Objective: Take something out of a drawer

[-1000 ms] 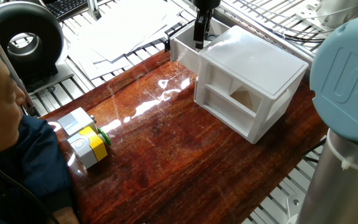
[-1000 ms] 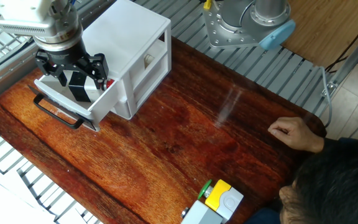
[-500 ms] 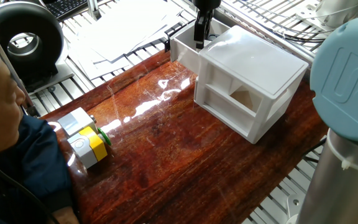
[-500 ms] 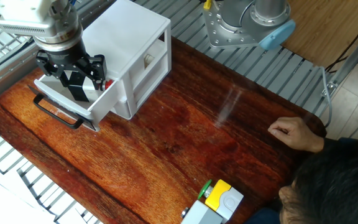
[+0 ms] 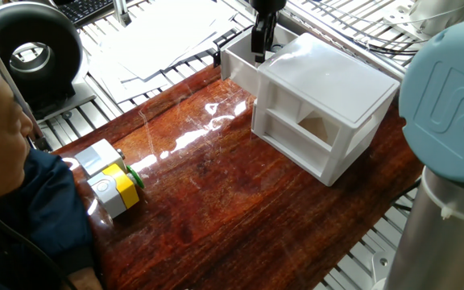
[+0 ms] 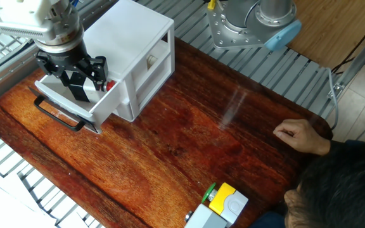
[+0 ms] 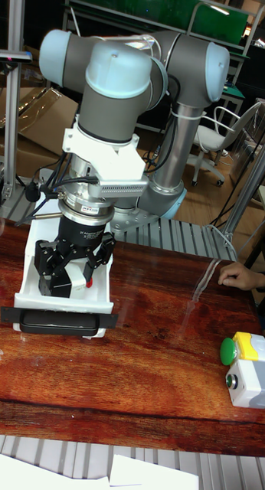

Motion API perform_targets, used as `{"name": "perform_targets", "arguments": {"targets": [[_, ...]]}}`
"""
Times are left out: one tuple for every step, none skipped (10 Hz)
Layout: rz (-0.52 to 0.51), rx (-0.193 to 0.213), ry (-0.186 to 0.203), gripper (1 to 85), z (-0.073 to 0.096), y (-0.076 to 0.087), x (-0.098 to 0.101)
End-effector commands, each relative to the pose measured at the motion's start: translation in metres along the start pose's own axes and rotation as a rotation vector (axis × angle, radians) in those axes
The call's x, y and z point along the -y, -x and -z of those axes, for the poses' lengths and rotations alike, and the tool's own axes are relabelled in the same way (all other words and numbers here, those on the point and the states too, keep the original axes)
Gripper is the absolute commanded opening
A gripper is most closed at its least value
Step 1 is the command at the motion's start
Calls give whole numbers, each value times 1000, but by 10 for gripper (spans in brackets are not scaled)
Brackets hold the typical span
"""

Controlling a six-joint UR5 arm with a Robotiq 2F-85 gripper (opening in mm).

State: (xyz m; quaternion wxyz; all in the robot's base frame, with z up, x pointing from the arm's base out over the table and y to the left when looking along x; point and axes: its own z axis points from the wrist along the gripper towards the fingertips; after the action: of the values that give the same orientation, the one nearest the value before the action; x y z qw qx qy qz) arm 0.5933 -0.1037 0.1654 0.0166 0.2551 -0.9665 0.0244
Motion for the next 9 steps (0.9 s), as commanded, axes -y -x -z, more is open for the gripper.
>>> {"name": "perform_targets", "arguments": {"targets": [[-28, -1, -5, 10, 5, 5, 0], [-28, 4, -5, 10, 5, 8, 0], [-27, 11, -9, 10, 7, 13, 0], [-26, 26, -14, 10, 8, 20, 0], [-26, 42, -25, 10, 11, 29, 2], [-20, 58, -35, 10, 13, 35, 4], [-17, 69, -40, 10, 13, 39, 5], [-15, 82, -45, 10, 13, 43, 7], [-12, 98, -44, 10, 14, 48, 6]]}}
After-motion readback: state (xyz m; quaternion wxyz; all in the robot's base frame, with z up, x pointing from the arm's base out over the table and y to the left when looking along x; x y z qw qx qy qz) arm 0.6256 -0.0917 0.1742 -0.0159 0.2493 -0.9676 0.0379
